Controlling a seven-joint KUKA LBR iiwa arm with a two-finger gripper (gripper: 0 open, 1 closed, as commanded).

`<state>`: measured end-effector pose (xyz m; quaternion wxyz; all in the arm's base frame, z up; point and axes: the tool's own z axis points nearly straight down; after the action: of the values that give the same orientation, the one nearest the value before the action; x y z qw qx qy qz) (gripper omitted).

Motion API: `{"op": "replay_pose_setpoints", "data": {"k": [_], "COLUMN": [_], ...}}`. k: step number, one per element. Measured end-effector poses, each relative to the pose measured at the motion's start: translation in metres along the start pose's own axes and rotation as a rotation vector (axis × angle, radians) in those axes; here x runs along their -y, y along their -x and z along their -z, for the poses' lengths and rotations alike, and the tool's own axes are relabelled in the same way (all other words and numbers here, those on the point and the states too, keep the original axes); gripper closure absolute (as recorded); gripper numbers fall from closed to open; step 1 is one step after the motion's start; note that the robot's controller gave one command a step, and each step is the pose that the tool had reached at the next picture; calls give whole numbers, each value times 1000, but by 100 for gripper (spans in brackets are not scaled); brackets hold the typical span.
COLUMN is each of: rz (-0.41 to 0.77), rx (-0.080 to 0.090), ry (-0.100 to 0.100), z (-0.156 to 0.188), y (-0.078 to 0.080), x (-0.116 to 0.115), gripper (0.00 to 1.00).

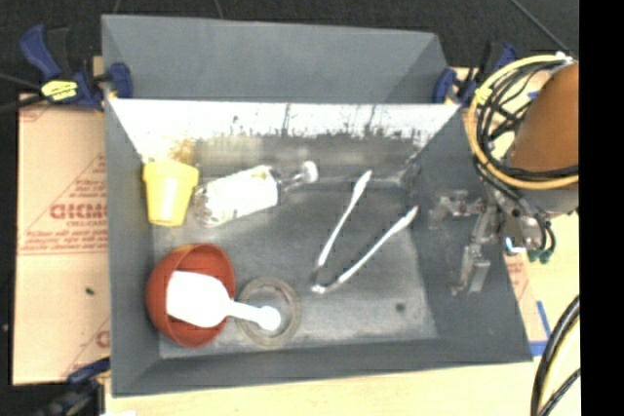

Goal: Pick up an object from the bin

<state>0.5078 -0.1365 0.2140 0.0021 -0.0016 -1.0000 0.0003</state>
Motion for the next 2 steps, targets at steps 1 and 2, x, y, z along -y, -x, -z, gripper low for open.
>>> {"op": "replay_pose_setpoints", "data": {"k": [1, 2], "rz": [5, 204], "rx": [8, 12], "ry": [-1, -4], "z": [4, -137], "y": [2, 73], "x": [-1, -36], "gripper": [0, 0]}}
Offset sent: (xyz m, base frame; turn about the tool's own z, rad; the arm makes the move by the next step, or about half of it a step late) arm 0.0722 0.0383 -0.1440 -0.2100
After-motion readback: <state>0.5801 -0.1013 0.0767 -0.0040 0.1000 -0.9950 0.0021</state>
